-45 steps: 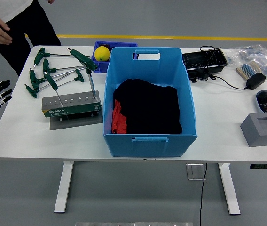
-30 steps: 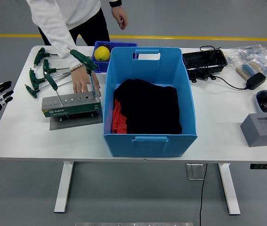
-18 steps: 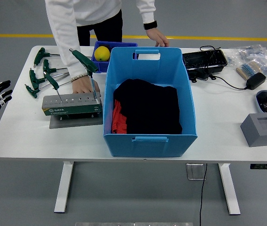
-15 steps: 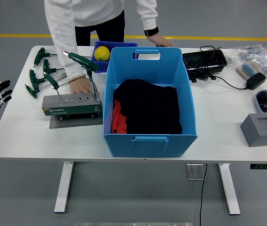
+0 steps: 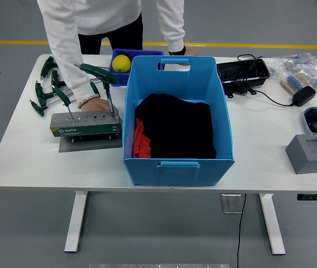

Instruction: Lift tool from toolbox,place it in box,lift tool from toolbox,place it in box

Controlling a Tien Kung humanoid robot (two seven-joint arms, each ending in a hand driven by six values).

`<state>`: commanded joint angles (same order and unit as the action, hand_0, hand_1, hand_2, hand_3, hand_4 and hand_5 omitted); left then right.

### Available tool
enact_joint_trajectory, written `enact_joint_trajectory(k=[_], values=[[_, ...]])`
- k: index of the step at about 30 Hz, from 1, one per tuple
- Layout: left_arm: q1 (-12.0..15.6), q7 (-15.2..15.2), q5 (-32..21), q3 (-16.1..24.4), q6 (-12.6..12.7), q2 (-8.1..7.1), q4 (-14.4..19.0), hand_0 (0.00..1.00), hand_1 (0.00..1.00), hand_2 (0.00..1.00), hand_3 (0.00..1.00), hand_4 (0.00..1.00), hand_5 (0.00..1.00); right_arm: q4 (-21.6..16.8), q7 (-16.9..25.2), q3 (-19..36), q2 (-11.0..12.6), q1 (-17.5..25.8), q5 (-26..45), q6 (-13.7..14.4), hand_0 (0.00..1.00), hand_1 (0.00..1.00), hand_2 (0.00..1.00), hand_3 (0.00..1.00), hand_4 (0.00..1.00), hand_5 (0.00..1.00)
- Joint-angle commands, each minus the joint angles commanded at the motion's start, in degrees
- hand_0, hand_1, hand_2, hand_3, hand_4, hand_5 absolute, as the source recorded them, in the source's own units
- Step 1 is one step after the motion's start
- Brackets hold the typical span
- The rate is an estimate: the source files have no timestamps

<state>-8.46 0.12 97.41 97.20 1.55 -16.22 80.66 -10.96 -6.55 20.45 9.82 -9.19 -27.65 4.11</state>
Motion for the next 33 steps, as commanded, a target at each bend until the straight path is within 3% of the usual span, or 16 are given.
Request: enact_joint_trajectory(k=[4,5,6,8,11,14,19,24,33], values=[[-5.2,1.1,9.7,-5.8,-0.4,-5.15,-0.4,0.955,0.987,0.998,0.847,0.998,0.758,0.1,-0.1,0.4,0.1,0.1,-0.5,-0.2,0.707,0.69,0.756,0.598,0.849,0.689],[-6.9,1.6,12.3,-7.9,-0.9,-6.47,-0.8,0.984,0.998,0.998,0.895,0.998,0.651,0.1,-0.1,0.6,0.1,0.1,-0.6,-0.3,0.707,0.69,0.756,0.598,0.849,0.69],[-8.3,2.0,14.5,-9.7,-1.3,-7.48,-1.2,0.984,0.998,0.998,0.895,0.998,0.651,0.1,-0.2,0.7,0.1,0.1,-0.7,-0.3,0.707,0.69,0.756,0.598,0.849,0.69],[-11.0,2.6,17.7,-13.1,-2.4,-9.09,-2.1,0.984,0.998,0.998,0.895,0.998,0.651,0.1,-0.2,0.9,0.2,0.1,-0.9,-0.4,0.707,0.69,0.756,0.598,0.849,0.69],[-15.7,2.5,17.0,-19.0,-3.2,-10.21,-4.1,0.991,0.998,0.998,0.929,0.998,0.627,0.2,-0.3,1.2,0.2,0.1,-1.2,-0.6,0.707,0.69,0.756,0.598,0.849,0.69],[-20.0,2.3,13.9,-24.3,-4.0,-9.79,-6.5,0.991,0.998,0.998,0.929,0.998,0.627,0.2,-0.3,1.5,0.3,0.1,-1.4,-0.7,0.707,0.69,0.756,0.598,0.849,0.69],[-26.2,2.4,10.2,-29.6,-4.9,-6.12,-11.5,0.961,0.998,0.998,0.934,0.998,0.613,0.1,-0.7,2.5,0.4,0.0,-2.9,-0.9,0.707,0.69,0.756,0.598,0.85,0.69],[-29.9,2.6,9.5,-33.1,-5.7,-3.29,-14.0,0.933,0.981,0.996,0.916,0.998,0.625,0.1,-0.8,2.7,0.5,-0.3,-3.4,-1.1,0.707,0.691,0.756,0.598,0.85,0.69],[-34.0,1.6,11.9,-41.6,-8.5,-1.98,-16.8,0.912,0.948,0.962,0.892,0.998,0.628,0.1,-0.8,2.7,0.7,-0.5,-3.5,-1.2,0.706,0.692,0.756,0.598,0.85,0.692]])
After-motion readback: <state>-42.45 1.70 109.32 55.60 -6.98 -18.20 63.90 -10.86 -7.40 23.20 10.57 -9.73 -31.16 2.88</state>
